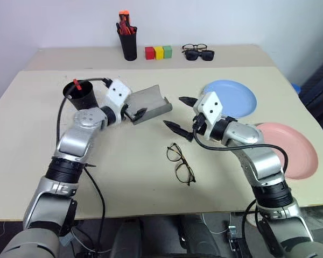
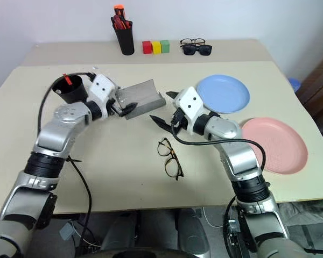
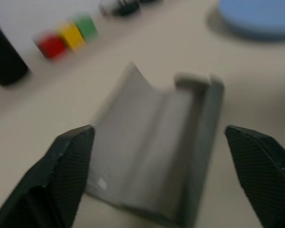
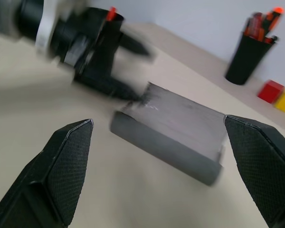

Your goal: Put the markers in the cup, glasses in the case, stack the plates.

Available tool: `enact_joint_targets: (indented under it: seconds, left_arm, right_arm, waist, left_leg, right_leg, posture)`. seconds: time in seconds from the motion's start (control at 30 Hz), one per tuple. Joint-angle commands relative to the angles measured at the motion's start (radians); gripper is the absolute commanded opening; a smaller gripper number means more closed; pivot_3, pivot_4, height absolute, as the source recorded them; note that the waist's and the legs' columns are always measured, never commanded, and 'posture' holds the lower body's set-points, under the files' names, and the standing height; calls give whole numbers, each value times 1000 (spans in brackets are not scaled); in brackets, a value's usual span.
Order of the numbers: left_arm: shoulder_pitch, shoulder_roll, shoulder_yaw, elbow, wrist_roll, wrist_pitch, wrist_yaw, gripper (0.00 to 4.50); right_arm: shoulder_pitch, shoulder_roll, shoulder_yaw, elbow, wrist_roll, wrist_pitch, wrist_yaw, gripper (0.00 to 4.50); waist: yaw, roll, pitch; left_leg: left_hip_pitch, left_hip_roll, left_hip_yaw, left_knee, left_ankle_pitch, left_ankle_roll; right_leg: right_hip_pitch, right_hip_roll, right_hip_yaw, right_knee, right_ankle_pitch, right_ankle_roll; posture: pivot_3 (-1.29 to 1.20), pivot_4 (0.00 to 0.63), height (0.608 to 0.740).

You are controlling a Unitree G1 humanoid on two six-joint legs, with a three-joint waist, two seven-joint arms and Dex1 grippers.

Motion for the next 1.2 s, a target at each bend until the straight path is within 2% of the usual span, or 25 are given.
enact_joint_targets:
  seconds: [0.03, 0.13, 0.2, 0.27, 0.47, 0.5, 0.67, 0.77, 0.83, 0.93, 1.03, 1.2]
  left_arm:
    - [-68, -29, -10, 92, 14, 10, -54, 4440]
    - [-118, -63, -34, 227, 43, -47, -107, 4440]
    - [-140, -78, -31, 286, 50, -75, -132, 3936]
    - [-154, -86, -32, 321, 54, -92, -173, 3155]
    - [-174, -90, -27, 371, 82, -161, -236, 127]
    - [-172, -84, -30, 368, 88, -189, -254, 55]
    - [-69, 40, -68, 232, 120, -471, -464, 55]
    - [7, 146, -80, 131, 99, -508, -613, 55]
    - [47, 194, -60, 53, 40, -432, -693, 55]
    - [84, 245, -60, -12, 26, -394, -751, 55]
    - [99, 261, -57, -41, 29, -352, -755, 837]
    - [109, 238, -32, -33, 52, -421, -694, 3242]
  right_arm:
    - [27, -35, -36, -78, 30, 20, 20, 4500]
    - [73, -65, -48, -126, 39, 46, 24, 4500]
    - [88, -72, -49, -144, 39, 56, 16, 4500]
    - [95, -71, -47, -156, 34, 63, 6, 4500]
    - [108, -70, -44, -179, 33, 77, -11, 4500]
    - [109, -72, -43, -182, 33, 79, -12, 4500]
    - [109, -93, -45, -190, 35, 87, 0, 4500]
    - [110, -126, -48, -198, 59, 128, 29, 4500]
    - [118, -154, -49, -212, 100, 198, 57, 4500]
    - [126, -169, -69, -236, 182, 334, 65, 4500]
    - [140, -207, -56, -246, 190, 405, 65, 4500]
    - [144, -207, -65, -245, 251, 587, 27, 4500]
  waist:
    - [5, 0, 0]
    - [9, 0, 0]
    - [10, 0, 0]
    - [6, 0, 0]
    - [7, 0, 0]
    - [8, 0, 0]
    - [6, 0, 0]
    - [4, 0, 0]
    - [7, 1, 0]
    - [15, 0, 0]
    - [17, 0, 0]
    - [12, 0, 0]
  left_leg:
    - [-1, 0, 0, 0, 0, 0]
    - [-2, 0, 0, 1, 0, 0]
    - [-2, 0, 0, 1, 0, 0]
    - [-2, 0, 0, 1, 0, 0]
    - [-3, 0, 0, 1, 0, 0]
    - [-3, 0, 0, 1, 0, 0]
    - [-5, 0, 0, 0, 0, 0]
    - [-5, 0, 1, 0, 0, 0]
    - [-6, 0, 1, 0, 0, 0]
    - [-7, 0, 1, 2, 0, 0]
    - [-7, 0, 1, 3, 0, 0]
    - [-7, 0, 1, 2, 0, 0]
  right_leg:
    - [0, 0, 0, 0, 0, 0]
    - [0, -1, 0, -2, 0, 0]
    - [0, -1, 0, -2, 0, 0]
    - [-1, -1, 0, -2, 0, 0]
    - [-1, -1, 0, -1, 0, 0]
    - [-1, -1, 0, -1, 0, 0]
    - [-4, -1, 0, -1, 0, 0]
    - [-5, -1, 1, -1, 0, 0]
    - [-5, -1, 1, -1, 0, 0]
    - [-5, -1, 0, -1, -2, -3]
    - [-5, -2, 0, -1, -2, -3]
    - [-5, -1, 0, 0, -1, -3]
  posture:
    - [0, 150, 740]
    - [0, 150, 740]
    - [0, 150, 740]
    - [0, 150, 740]
    - [0, 150, 740]
    - [0, 150, 740]
    - [0, 150, 740]
    - [0, 150, 740]
    - [0, 150, 740]
    - [0, 150, 740]
    - [0, 150, 740]
    - [0, 150, 740]
